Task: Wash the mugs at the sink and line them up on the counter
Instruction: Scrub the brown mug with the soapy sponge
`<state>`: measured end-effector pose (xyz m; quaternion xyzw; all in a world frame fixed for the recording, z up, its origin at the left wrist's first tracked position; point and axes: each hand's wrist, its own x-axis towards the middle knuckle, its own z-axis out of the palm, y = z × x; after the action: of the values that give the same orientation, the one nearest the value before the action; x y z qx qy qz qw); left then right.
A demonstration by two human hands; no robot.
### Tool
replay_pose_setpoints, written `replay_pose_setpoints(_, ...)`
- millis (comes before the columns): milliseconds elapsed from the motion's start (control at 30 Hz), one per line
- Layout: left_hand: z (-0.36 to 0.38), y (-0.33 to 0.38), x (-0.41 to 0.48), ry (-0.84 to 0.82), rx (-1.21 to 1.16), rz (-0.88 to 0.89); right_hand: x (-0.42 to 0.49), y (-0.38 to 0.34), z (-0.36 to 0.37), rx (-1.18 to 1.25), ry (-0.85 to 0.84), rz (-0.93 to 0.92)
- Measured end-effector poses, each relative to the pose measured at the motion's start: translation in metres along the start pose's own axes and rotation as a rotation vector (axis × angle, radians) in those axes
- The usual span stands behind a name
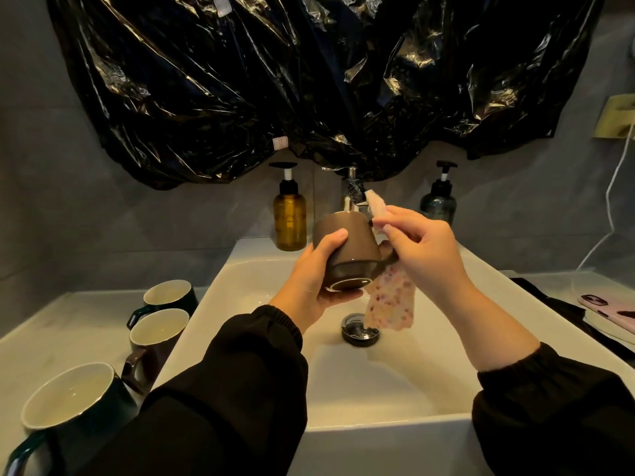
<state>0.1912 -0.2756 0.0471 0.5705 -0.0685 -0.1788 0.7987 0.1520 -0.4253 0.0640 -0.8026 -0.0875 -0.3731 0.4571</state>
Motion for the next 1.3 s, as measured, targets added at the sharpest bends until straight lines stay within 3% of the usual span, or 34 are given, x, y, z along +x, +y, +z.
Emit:
replay_pose_setpoints(100, 0.000, 0.002, 0.001, 0.032, -0.067, 0.007, -0.008, 0.001, 0.001, -0.073, 0.068, -0.196)
replay_pose_setpoints(233, -0.010, 0.009, 0.003, 0.073, -0.236, 0.009, -0.015, -0.001, 0.005, -0.185, 0.036, -0.450)
replay_pose_setpoints(400, -0.012, 0.007, 0.006, 0.065, 0.019, 0.048, -0.006, -0.005, -0.002, -0.067, 0.294, -0.216)
replay_pose_setpoints(500, -0.004, 0.001, 0.003, 0.015, 0.166, 0.069, -0.004, -0.005, 0.005, -0.094, 0.166, -0.199)
replay_pose_setpoints(667, -0.004, 0.001, 0.005, 0.109, 0.072, 0.040, -0.014, -0.009, 0.021, -0.266, -0.035, -0.308)
replay_pose_setpoints(933, -0.001, 0.000, 0.006, 0.224, 0.126, 0.138, -0.011, -0.014, 0.028, -0.349, -0.090, -0.087)
replay_pose_setpoints(1033, -0.005, 0.002, 0.005, 0.251, 0.046, 0.132, -0.012, -0.015, 0.027, -0.324, -0.140, -0.111)
replay_pose_setpoints(1133, -0.015, 0.008, 0.005, 0.276, -0.061, 0.087, -0.011, -0.011, 0.014, -0.176, -0.154, -0.020)
replay_pose_setpoints(1233, -0.019, 0.015, 0.002, 0.213, -0.198, 0.020, 0.006, 0.004, -0.006, 0.033, 0.095, 0.264)
replay_pose_setpoints(1300, -0.017, 0.016, -0.001, 0.143, -0.251, -0.013, 0.015, 0.009, -0.018, 0.357, 0.081, 0.477)
